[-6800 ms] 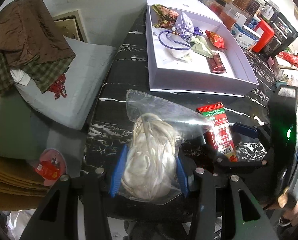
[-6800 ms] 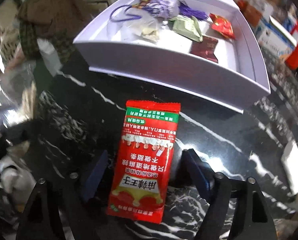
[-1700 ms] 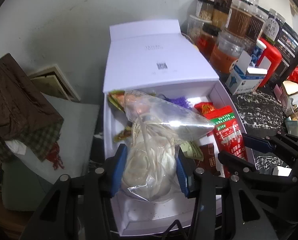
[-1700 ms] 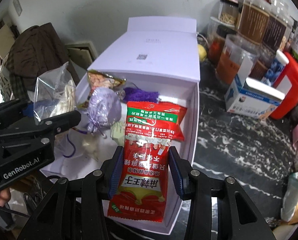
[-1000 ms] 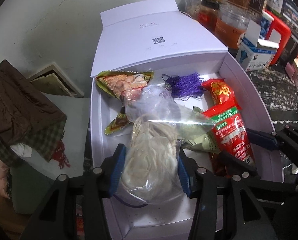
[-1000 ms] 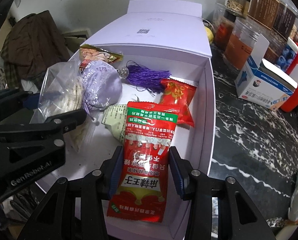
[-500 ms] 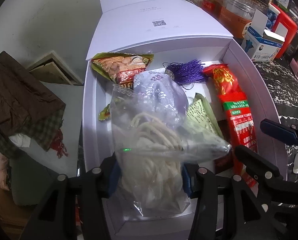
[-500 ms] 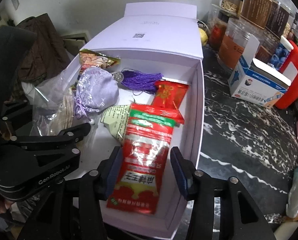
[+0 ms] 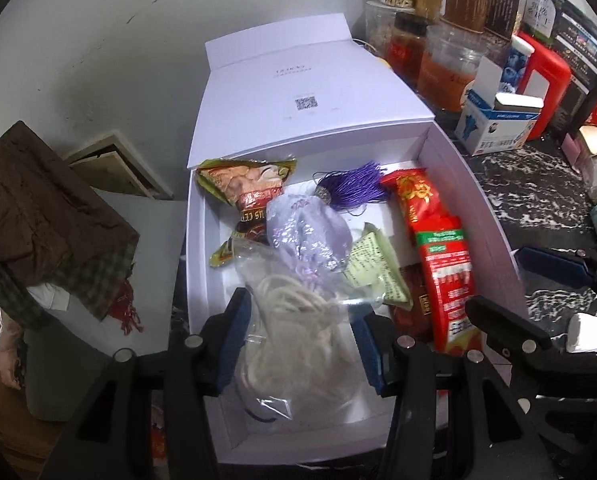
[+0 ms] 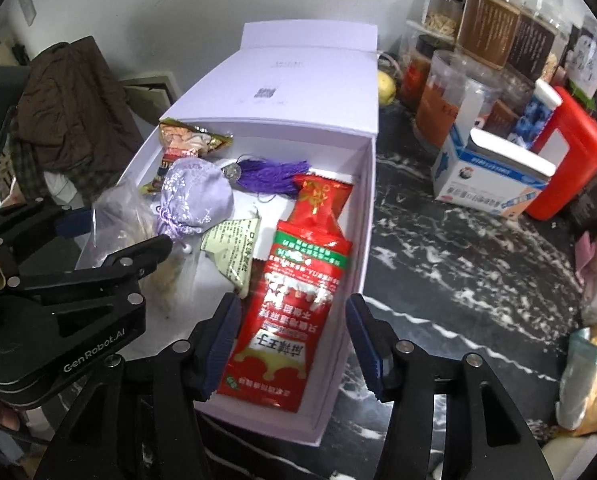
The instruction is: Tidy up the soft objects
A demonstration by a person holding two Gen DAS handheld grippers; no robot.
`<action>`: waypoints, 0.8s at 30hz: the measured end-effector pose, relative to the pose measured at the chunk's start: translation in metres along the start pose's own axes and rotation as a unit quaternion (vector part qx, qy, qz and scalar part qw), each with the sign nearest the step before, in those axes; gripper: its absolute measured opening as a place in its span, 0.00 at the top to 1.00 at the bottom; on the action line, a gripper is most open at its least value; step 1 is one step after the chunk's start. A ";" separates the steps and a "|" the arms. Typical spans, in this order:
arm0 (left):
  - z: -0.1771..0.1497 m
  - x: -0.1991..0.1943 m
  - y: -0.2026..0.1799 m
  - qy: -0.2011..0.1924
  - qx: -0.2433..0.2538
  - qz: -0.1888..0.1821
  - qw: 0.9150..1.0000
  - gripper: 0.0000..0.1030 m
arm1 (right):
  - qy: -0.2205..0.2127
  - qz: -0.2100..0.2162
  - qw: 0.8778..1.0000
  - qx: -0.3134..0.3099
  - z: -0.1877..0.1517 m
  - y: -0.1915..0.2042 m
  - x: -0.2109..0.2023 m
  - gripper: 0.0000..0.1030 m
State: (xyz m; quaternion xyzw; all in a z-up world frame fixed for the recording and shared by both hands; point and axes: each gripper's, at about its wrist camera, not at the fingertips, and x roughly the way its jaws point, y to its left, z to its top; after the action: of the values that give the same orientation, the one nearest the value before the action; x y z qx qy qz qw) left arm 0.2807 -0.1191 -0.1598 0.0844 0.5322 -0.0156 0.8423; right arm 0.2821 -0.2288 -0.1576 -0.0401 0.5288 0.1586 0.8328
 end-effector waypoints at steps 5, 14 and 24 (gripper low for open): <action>0.006 -0.019 0.001 -0.010 -0.006 0.016 1.000 0.24 | -0.010 0.001 1.000 0.001 0.005 -0.002 -0.019 0.44; 0.015 -0.079 0.015 -0.058 -0.025 0.031 0.998 0.23 | -0.047 -0.011 0.999 -0.006 0.017 -0.001 -0.068 0.43; 0.021 -0.163 0.038 -0.124 -0.050 0.039 0.990 0.23 | -0.126 -0.017 0.992 -0.025 0.036 0.017 -0.147 0.37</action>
State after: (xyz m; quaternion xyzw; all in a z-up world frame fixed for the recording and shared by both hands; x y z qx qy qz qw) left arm 0.2335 -0.0956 0.0008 0.0602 0.4198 0.0333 0.9050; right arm 0.2511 -0.2372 -0.0083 -0.0496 0.4145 0.1613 0.8943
